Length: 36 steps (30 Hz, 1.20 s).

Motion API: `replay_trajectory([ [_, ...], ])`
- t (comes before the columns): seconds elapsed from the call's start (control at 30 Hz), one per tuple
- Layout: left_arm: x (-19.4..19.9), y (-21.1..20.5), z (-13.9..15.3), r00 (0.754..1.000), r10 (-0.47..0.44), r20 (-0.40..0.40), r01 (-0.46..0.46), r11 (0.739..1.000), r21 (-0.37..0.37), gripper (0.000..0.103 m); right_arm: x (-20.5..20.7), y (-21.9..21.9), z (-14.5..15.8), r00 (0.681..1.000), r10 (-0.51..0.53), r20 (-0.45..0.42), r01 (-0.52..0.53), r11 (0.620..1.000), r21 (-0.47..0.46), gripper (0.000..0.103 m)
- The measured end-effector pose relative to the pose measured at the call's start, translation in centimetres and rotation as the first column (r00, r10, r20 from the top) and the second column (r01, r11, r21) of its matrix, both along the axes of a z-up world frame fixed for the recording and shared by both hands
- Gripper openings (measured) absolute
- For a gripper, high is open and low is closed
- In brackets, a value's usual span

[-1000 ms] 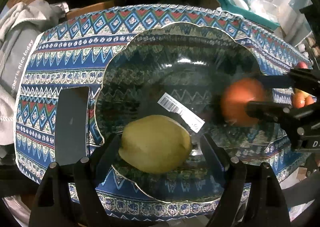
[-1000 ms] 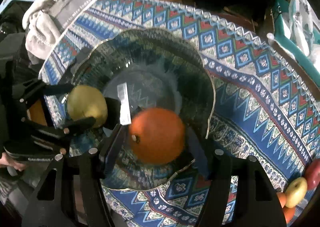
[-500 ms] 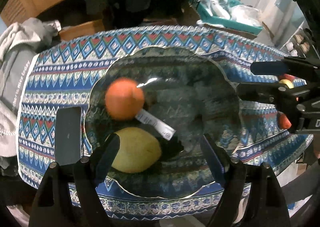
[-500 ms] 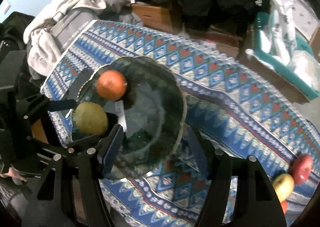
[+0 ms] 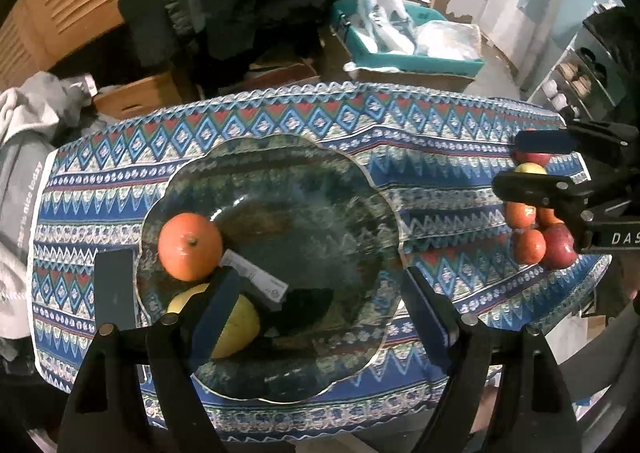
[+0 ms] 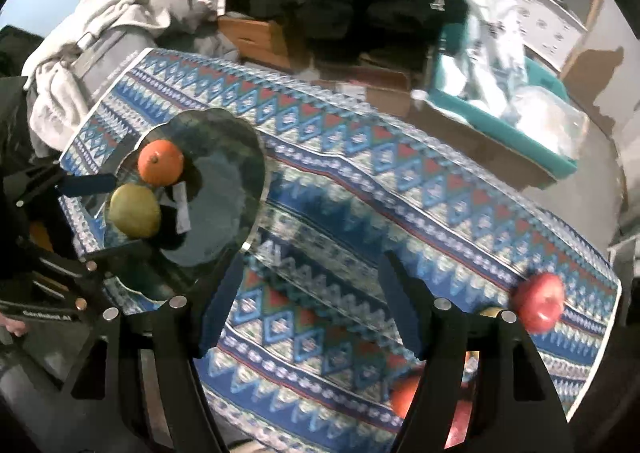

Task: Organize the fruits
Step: 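Move both grippers back to the fruit cluster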

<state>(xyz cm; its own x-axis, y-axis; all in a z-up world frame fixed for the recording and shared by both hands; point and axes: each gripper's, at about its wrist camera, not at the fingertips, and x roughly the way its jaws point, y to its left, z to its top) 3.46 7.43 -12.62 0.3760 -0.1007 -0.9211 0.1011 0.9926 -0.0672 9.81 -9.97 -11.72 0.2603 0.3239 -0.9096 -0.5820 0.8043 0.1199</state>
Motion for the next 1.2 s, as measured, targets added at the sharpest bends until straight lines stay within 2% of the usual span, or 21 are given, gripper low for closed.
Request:
replay_trajectory([
  [0.63,0.6,-8.0,1.2,0.99,-0.138,0.017,0.138,0.99,0.005,0.084,0.1,-13.0,-0.2,0.978,-0.209,-0.016,0.209,0.978,-0.008,0.073],
  [1.2,3.2,-15.3,0.0,0.971,-0.238,-0.007,0.238,0.971,0.003,0.084,-1.0,-20.7,-3.3,0.946,-0.317,-0.063,0.315,0.948,-0.036,0.073],
])
